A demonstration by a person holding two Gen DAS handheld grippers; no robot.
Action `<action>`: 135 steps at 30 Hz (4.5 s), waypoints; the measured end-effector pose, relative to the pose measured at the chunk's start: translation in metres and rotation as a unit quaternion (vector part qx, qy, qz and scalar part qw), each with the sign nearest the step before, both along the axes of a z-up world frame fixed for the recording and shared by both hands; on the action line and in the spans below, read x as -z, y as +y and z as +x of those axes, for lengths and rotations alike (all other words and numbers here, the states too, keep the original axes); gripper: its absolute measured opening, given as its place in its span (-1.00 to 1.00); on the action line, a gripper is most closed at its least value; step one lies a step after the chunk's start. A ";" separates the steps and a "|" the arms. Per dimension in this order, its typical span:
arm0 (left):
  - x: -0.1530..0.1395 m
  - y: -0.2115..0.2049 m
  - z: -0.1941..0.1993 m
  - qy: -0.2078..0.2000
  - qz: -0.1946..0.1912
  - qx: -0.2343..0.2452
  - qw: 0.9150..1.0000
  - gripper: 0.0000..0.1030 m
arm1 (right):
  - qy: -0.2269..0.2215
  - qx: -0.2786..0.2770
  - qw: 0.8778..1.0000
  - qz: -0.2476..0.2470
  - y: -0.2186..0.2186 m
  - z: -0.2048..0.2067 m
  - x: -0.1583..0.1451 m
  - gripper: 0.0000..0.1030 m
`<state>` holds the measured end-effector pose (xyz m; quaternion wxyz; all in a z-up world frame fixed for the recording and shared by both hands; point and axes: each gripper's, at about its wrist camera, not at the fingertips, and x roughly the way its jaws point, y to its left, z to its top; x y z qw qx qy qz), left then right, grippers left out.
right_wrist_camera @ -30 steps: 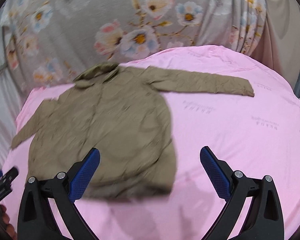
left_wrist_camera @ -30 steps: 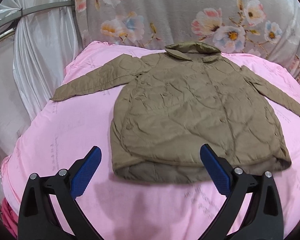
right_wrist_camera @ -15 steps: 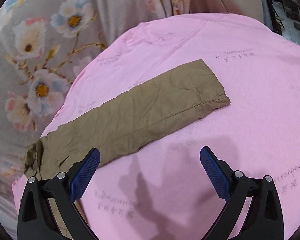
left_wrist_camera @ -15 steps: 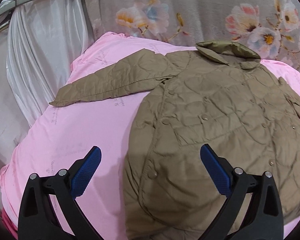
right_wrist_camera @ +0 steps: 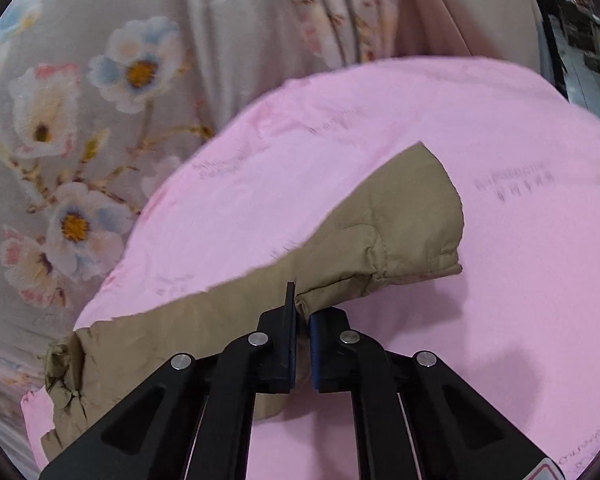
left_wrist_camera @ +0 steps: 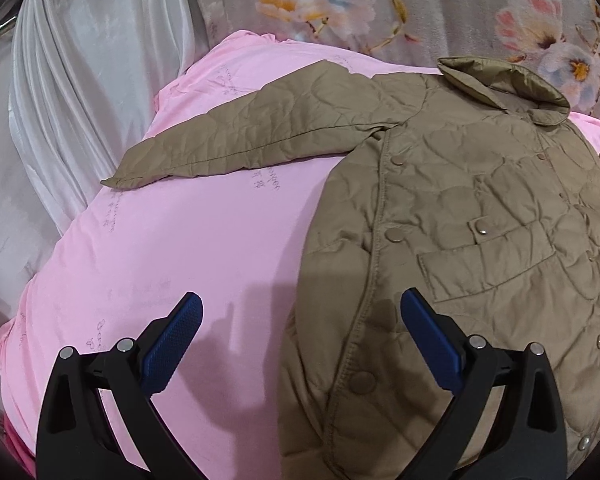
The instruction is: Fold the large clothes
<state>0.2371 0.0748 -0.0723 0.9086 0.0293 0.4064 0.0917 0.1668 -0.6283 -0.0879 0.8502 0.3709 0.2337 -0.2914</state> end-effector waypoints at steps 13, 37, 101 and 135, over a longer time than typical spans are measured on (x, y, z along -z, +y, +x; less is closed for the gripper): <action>-0.005 0.016 -0.004 -0.011 -0.008 0.001 1.000 0.88 | -0.149 -0.334 0.903 -0.225 0.312 0.103 -0.228 -0.90; -0.017 -0.028 0.109 0.045 -0.209 0.107 0.971 0.89 | -0.021 -0.320 0.940 -0.112 0.310 0.130 -0.058 0.19; 0.030 -0.075 -0.030 -0.006 0.011 0.077 0.997 -0.86 | 0.131 -0.265 0.950 -0.100 0.300 -0.040 0.039 -0.83; -0.019 0.186 0.017 -0.082 -0.213 -0.146 0.963 0.48 | 0.117 -0.337 0.924 -0.138 0.373 -0.017 0.038 -0.75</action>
